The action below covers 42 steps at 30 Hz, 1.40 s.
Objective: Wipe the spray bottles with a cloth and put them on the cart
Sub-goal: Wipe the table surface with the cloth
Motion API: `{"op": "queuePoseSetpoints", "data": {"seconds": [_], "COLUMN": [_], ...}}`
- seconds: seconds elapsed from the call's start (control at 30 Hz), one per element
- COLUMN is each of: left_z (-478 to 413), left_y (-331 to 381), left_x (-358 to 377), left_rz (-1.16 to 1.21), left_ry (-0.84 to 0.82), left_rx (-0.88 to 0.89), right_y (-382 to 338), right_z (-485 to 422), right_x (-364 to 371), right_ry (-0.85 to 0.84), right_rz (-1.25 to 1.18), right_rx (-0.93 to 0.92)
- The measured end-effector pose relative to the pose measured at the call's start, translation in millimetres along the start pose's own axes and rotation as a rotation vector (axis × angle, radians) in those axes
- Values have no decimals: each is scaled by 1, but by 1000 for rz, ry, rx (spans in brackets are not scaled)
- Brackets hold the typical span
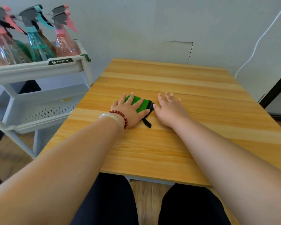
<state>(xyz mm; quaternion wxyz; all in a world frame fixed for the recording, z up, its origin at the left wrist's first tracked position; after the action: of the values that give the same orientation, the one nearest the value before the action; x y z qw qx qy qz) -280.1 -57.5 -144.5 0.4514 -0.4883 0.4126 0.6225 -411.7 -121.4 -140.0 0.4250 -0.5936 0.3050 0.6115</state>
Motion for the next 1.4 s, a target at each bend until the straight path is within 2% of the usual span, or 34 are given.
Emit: {"op": "queuePoseSetpoints", "data": {"seconds": [0.2,0.33,0.43,0.53,0.7,0.83,1.13,1.23,1.3,1.4], "left_z": [-9,4,20,26,29,36,42,46,48,48], "left_y": [-1,-20,-41,-49,-51,-54,-68,-69,-74,-81], "left_x": [1,-17,-21,-16,-24,-34,-67,-73,-76,-82], "left_rz": [67,417,285,216,231,417,715,786,825,1072], "left_ry": [7,107,99,79,210,336,371,337,381,461], "left_rx": [-37,47,133,157,183,136,116,125,100,54], "right_y": [-1,-8,-32,-53,-56,-49,-64,-65,-66,-72], "right_z": [-7,-1,9,15,15,16,20,17,17,21], "right_x": [6,-4,-14,-5,-9,-17,-38,-51,-58,-66], "right_ry": [-1,150,134,75,167,254,274,308,330,296], "right_rz": [31,-109,-287,-162,-273,-492,-827,-860,-870,-941], "right_rx": [-24,-163,-399,-506,-434,-317,-325,-265,-265,-352]}}
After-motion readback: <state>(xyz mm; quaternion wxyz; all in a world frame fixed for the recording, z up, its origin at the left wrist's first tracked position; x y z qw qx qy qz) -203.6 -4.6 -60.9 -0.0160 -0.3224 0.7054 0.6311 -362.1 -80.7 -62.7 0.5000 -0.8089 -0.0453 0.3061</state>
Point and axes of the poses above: each hand's wrist, its own z-axis away from the middle knuckle, its own x-axis out of the palm, y = z × x, the point moved 7 cm from there along -z, towards the middle knuckle
